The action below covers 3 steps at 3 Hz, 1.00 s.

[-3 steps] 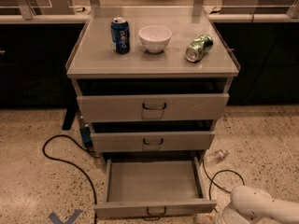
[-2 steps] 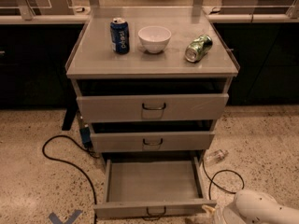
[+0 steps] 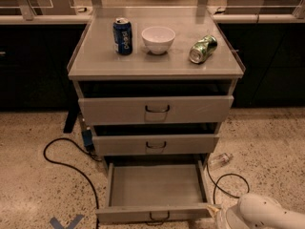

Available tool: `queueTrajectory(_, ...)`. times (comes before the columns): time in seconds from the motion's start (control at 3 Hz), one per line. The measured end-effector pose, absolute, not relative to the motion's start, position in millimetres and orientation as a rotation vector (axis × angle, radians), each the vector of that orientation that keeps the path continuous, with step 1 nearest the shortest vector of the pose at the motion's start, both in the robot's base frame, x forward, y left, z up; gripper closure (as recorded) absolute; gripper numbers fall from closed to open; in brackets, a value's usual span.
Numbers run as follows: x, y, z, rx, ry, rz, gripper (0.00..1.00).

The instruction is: Close top drawer

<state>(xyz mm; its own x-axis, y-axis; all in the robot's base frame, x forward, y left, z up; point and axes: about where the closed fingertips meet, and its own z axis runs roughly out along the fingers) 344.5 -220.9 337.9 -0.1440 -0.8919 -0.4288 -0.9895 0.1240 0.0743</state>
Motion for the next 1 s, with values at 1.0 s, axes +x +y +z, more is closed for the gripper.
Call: queueTrajectory(1.0, 331.3, -189.0, 224.0, -1.842, 2.248, 0.802, 0.0)
